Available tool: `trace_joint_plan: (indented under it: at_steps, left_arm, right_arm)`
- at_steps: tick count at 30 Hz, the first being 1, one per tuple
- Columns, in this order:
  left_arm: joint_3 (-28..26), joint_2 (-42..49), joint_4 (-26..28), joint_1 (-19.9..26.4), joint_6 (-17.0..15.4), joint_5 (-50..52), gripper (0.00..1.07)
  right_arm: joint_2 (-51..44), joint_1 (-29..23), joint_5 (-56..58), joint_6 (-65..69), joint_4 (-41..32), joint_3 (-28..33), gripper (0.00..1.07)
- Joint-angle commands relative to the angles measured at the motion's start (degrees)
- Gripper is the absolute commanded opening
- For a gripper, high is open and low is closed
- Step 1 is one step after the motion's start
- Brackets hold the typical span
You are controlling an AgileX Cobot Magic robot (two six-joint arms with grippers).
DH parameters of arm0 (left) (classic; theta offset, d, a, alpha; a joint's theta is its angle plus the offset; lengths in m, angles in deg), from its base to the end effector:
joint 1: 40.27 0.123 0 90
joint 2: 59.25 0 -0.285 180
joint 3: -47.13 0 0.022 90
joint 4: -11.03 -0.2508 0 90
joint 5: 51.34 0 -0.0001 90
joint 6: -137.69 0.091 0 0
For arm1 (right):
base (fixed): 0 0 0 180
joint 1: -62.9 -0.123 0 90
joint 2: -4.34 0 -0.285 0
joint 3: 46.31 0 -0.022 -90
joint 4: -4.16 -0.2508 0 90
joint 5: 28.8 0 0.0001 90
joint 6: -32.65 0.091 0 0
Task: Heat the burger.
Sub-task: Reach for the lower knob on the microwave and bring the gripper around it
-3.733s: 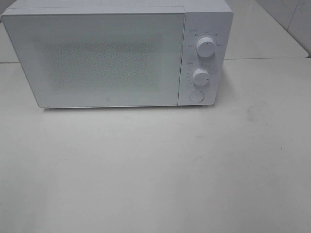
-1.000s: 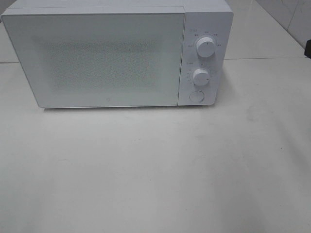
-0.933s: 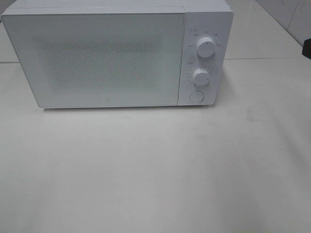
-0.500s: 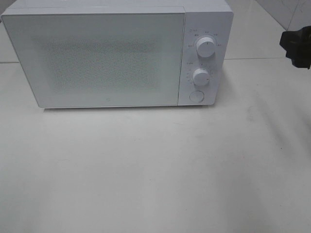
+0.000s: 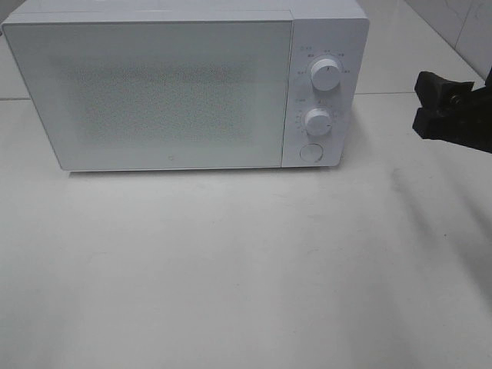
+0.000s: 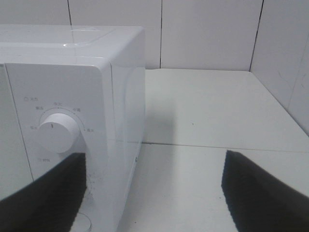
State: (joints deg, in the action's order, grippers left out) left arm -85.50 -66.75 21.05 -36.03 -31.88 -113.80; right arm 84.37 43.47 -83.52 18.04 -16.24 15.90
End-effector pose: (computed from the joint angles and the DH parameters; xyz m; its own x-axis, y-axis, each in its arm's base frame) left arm -0.0090 -0.0147 0.2817 -0.4435 0.0665 -0.8938 0.1091 0.9938 0.0198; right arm 0.2056 0.0451 0.2199 0.0139 -0.0392 -0.9991 -0.0500 0.9980 -0.0399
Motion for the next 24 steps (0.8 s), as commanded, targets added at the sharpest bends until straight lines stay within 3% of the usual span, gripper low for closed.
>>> trace_joint_plan:
  at_steps: [1, 8, 12, 17, 24]
  left_arm:
    - [0.11, 1.49, 0.29, 0.17, -0.29, 0.86, 0.98]
    - [0.11, 1.49, 0.29, 0.17, -0.29, 0.86, 0.98]
    - [0.11, 1.49, 0.29, 0.17, -0.29, 0.86, 0.98]
    - [0.11, 1.49, 0.29, 0.17, -0.29, 0.86, 0.98]
    - [0.11, 1.49, 0.29, 0.17, -0.29, 0.86, 0.98]
  right_arm:
    - [0.86, -2.81, -4.18, -3.9, -5.79, 0.11, 0.75]
    - [6.13, -10.89, -16.27, -6.19, -9.4, 0.11, 0.75]
    - [11.17, -17.25, -25.04, -6.19, -16.39, 0.06, 0.75]
    - [15.07, -21.66, -25.38, -7.68, -21.94, -1.38, 0.75]
    - [19.77, -23.61, -25.38, -10.43, -24.41, -5.61, 0.75]
